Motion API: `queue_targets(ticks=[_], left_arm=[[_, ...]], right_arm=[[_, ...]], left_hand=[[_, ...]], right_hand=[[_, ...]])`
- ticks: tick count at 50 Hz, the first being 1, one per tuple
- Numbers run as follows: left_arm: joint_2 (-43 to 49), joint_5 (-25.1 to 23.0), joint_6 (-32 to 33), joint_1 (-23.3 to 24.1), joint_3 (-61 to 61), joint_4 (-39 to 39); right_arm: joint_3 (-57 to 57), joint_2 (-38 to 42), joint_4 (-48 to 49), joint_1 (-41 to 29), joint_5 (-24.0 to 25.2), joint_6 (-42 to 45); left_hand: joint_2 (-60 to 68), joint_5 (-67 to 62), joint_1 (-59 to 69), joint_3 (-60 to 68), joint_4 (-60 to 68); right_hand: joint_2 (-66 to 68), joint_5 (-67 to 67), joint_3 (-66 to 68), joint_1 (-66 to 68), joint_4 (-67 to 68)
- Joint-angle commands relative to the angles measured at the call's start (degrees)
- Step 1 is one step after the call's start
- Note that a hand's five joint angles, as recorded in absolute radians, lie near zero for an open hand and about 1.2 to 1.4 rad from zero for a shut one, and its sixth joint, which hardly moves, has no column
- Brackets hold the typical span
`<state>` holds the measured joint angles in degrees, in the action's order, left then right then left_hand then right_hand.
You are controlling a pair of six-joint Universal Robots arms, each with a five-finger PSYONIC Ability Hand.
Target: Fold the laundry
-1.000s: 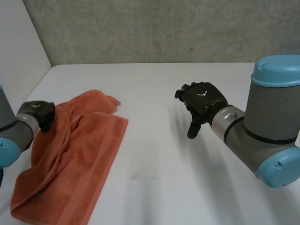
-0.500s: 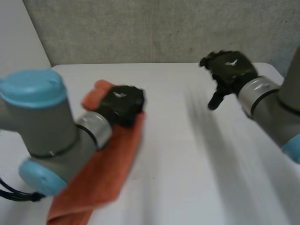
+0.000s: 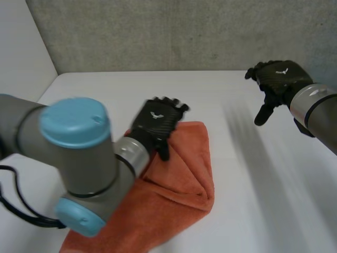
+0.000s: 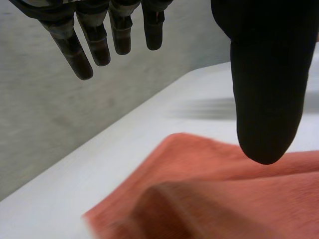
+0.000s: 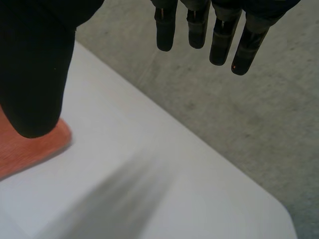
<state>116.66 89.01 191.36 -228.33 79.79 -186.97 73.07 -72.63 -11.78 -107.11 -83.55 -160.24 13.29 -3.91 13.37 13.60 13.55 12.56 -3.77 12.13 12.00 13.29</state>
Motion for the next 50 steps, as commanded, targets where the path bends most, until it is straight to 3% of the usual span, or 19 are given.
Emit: queue_targets(ticks=[1, 7, 9, 14, 19, 29, 45, 48, 50], left_arm=[[-11.3, 2.4, 0.4, -8.1, 11.6, 1.1], [-18.2, 2.1, 0.6, -13.5, 18.2, 6.1], [-20.6, 2.0, 0.6, -16.9, 20.9, 11.5], [-22.3, 1.9, 0.4, -19.1, 23.4, 20.1], [-24.0, 2.0, 0.4, -19.3, 25.4, 24.0], [-29.4, 2.0, 0.6, -19.1, 27.8, 24.0], [-29.7, 2.0, 1.0, -19.1, 28.2, 24.0], [-29.8, 2.0, 1.0, -19.1, 28.2, 24.0], [-29.8, 2.0, 1.0, -19.2, 28.2, 24.0]], right_arm=[[5.5, -1.3, -2.3, -0.9, 2.5, 1.4], [10.7, -5.2, -2.3, -2.1, 6.9, 1.4], [13.9, -6.3, -2.3, -3.3, 10.9, 1.4], [18.2, -7.6, -2.1, -5.8, 14.1, 1.8], [21.4, -6.4, -1.1, -9.4, 14.2, 3.5], [26.2, -0.6, 4.1, -18.0, 14.5, 11.6], [25.5, 8.6, 20.7, -18.9, 13.2, 17.0], [24.8, 10.9, 22.3, -18.9, 12.4, 19.6], [23.4, 12.8, 23.6, -18.8, 10.4, 22.0]], left_hand=[[-0.1, 0.7, -0.1, -0.4, -0.3], [3.0, -2.4, 2.9, 2.7, 2.7], [8.0, -7.4, 7.9, 7.7, 7.7], [9.4, -8.7, 9.3, 9.1, 9.1], [9.4, -8.7, 9.3, 9.1, 9.1], [11.4, -10.8, 11.3, 11.1, 11.1], [11.1, -10.4, 11.0, 10.7, 10.8], [10.9, -10.3, 10.8, 10.6, 10.6], [10.7, -10.1, 10.6, 10.4, 10.5]], right_hand=[[-2.6, 3.8, -2.1, -2.0, -3.3], [-2.6, 3.8, -2.1, -2.0, -3.3], [-2.6, 3.8, -2.1, -2.0, -3.3], [-2.6, 3.8, -2.1, -2.0, -3.3], [-2.6, 3.8, -2.1, -2.0, -3.3], [0.9, 0.3, 1.3, 1.4, 0.1], [13.5, -12.3, 13.9, 14.1, 12.8], [18.2, -17.0, 18.6, 18.8, 17.5], [32.3, -31.0, 32.7, 32.8, 31.5]])
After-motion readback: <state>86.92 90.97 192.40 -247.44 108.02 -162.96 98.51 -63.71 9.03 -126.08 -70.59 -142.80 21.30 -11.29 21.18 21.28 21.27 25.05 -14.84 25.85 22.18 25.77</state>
